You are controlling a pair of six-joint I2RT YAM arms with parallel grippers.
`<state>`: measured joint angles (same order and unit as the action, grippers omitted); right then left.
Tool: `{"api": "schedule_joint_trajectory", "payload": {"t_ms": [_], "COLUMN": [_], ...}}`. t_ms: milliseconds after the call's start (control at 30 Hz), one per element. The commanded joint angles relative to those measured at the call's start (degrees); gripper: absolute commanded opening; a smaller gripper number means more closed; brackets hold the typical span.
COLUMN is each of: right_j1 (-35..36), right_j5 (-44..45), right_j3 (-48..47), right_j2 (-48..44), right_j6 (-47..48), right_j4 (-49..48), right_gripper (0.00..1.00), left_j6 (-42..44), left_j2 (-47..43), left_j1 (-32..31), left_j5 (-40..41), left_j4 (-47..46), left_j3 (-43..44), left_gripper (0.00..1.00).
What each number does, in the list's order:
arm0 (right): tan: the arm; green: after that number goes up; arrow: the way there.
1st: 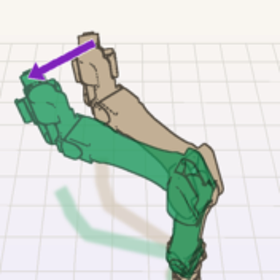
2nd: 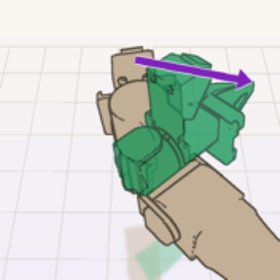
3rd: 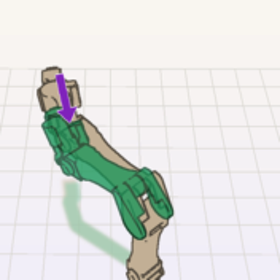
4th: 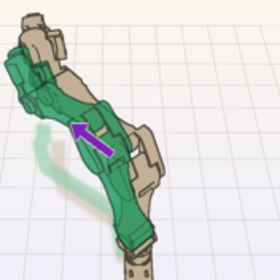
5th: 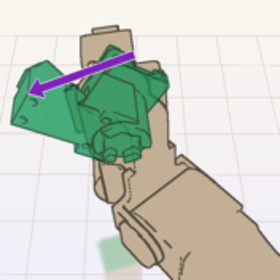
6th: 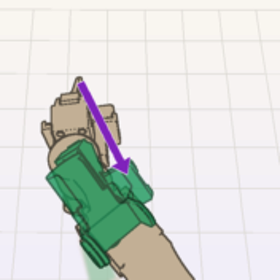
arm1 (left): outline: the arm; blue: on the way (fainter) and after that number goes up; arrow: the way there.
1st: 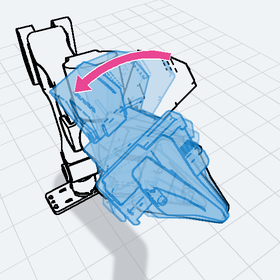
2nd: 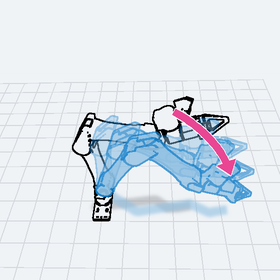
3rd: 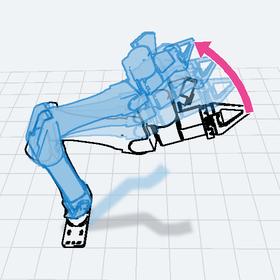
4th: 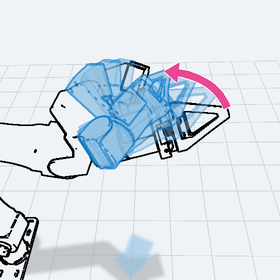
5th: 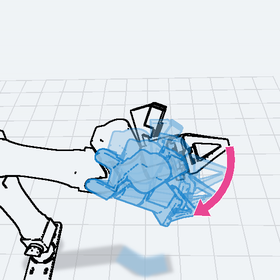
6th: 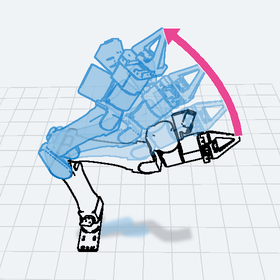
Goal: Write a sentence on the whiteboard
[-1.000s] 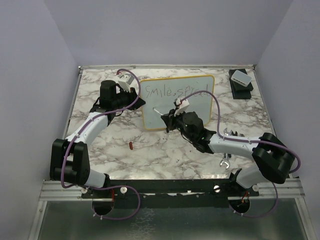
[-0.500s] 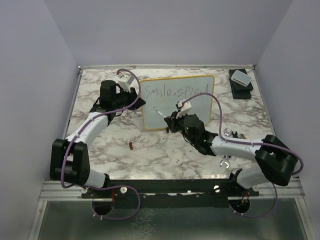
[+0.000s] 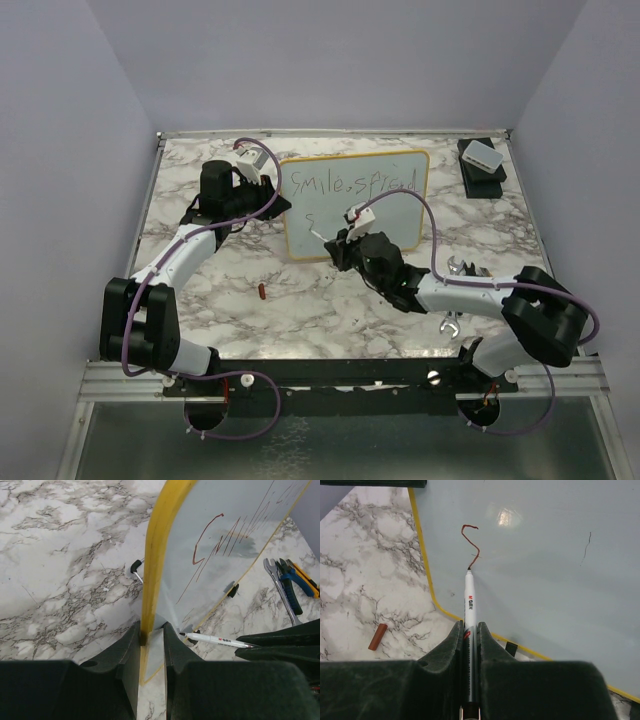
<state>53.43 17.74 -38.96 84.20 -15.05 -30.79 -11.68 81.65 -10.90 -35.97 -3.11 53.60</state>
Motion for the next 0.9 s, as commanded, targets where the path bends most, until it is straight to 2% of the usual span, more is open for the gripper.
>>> {"api": "schedule_joint_trajectory", "payload": {"t_ms": [0,333,600,867], "right_j1": [0.7,1.6,1.6,1.6], "right_j5": [1.2,0.8,8.3,9.3], "right_j3": [-1.9,-1.7,0.2,0.0], "right_j2": [1.5,-1.1,-6.2,-5.4], "right_j6": [0.2,2.4,2.3,2.9], "right_j4": [-0.6,-2.5,0.4,1.1], "right_gripper": [0.01,0.01,0.01,0.01], "left_j6": [-0.1,-0.1,-0.2,-0.1], "left_j2": [-0.6,-0.8,-0.9,-1.0], "left_j1": [-0.9,-0.9,-1.0,-1.1], "left_j5": [1.0,1.1,1.1,1.1], "left_j4": [3.0,3.0,3.0,3.0], "left_j3": [0.5,0.5,0.5,0.4], "left_gripper": [0.09,0.09,0.09,0.09]}}
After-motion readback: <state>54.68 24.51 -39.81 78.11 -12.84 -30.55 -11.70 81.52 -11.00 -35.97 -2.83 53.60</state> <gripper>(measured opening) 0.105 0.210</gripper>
